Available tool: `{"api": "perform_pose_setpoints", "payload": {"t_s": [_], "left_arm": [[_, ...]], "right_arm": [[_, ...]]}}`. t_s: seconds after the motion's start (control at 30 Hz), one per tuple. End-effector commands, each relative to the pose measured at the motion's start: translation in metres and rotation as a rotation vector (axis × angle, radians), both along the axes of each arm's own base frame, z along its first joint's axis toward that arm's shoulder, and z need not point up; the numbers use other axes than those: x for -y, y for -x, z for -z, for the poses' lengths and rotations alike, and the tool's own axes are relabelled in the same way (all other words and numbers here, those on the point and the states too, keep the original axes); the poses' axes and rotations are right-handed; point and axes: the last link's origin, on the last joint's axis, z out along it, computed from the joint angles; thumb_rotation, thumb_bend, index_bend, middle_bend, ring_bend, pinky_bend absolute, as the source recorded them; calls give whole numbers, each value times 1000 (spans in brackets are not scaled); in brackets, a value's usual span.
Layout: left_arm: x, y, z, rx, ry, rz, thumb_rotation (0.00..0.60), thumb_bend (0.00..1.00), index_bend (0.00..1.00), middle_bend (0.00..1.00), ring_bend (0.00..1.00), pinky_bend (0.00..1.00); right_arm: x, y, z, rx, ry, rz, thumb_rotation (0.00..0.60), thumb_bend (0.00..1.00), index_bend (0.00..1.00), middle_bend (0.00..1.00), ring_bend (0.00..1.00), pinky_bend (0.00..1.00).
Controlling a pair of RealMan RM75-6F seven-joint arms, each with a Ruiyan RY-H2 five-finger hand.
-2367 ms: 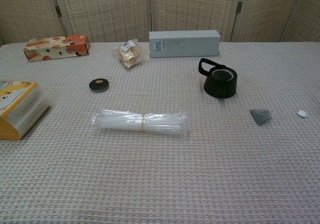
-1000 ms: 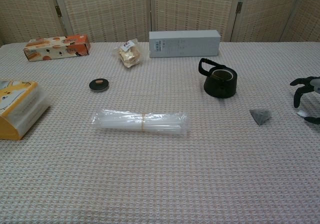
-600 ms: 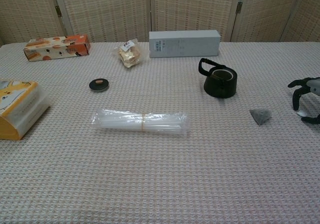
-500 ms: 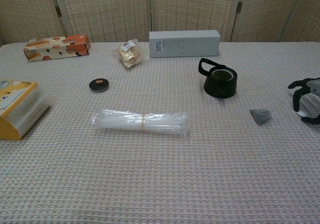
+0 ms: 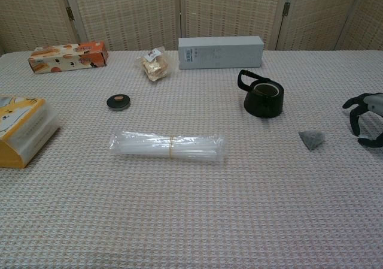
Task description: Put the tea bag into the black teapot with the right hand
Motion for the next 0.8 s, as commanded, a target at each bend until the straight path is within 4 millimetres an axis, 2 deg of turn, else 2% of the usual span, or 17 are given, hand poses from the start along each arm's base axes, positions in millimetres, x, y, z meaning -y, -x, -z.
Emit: {"api": "perform_pose_setpoints", "payload": {"t_s": [0.03, 0.8], "left_arm": [[0, 0, 0, 1, -1, 0, 600, 112, 0, 0, 36, 284], [0, 0, 1, 7, 2, 14, 600, 112, 0, 0, 36, 284]], "right_arm": [[0, -1, -2, 5, 7, -3, 600, 290, 565, 129, 0, 0], [-1, 4, -1, -22, 13, 6, 600, 326, 636, 201, 0, 0]]}}
